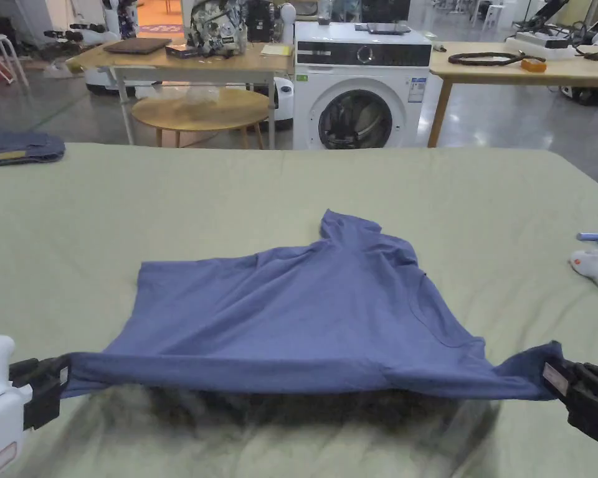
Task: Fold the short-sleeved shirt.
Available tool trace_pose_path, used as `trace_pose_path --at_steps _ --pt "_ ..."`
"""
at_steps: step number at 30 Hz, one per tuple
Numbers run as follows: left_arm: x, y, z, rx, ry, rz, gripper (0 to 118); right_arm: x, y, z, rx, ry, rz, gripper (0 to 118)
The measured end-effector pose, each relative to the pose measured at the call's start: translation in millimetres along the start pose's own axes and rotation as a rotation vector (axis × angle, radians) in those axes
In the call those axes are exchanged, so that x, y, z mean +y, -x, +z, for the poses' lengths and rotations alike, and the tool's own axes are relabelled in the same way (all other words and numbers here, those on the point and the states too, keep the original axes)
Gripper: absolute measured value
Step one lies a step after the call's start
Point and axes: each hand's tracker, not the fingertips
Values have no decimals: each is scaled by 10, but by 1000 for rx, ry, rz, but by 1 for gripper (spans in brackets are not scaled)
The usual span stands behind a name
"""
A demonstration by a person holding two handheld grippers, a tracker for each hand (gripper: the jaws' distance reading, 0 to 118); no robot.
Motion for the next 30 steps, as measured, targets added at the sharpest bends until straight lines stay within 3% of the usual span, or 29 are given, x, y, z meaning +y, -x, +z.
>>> trace_pose_path --at_steps 5,8,11,17,21,27,28,29,30 --pt "-157 78 143 -17 22 30 0 -109 -47 203 19 -8 -44 0" --pt "-282 66 171 -19 48 26 0 -167 -28 252 11 16 -18 0" --pt "-410 78 187 -12 72 15 0 -237 -120 252 24 30 -73 0" --pt "-671 118 -145 14 185 23 0 -469 -105 -164 -8 228 28 0" --pt "-846 98 -315 51 238 -9 0 -603 -191 -429 -39 316 21 0" --pt "-1072 179 -434 39 269 66 2 -714 -269 -547 -80 378 22 0" --pt "-1081 171 -435 37 272 64 16 -725 -278 -555 -84 383 19 0" --pt "-1076 173 -434 26 276 68 42 -743 -300 -554 -81 387 12 5" --pt "-1059 181 -421 26 281 74 90 -737 -301 -556 -84 394 8 31"
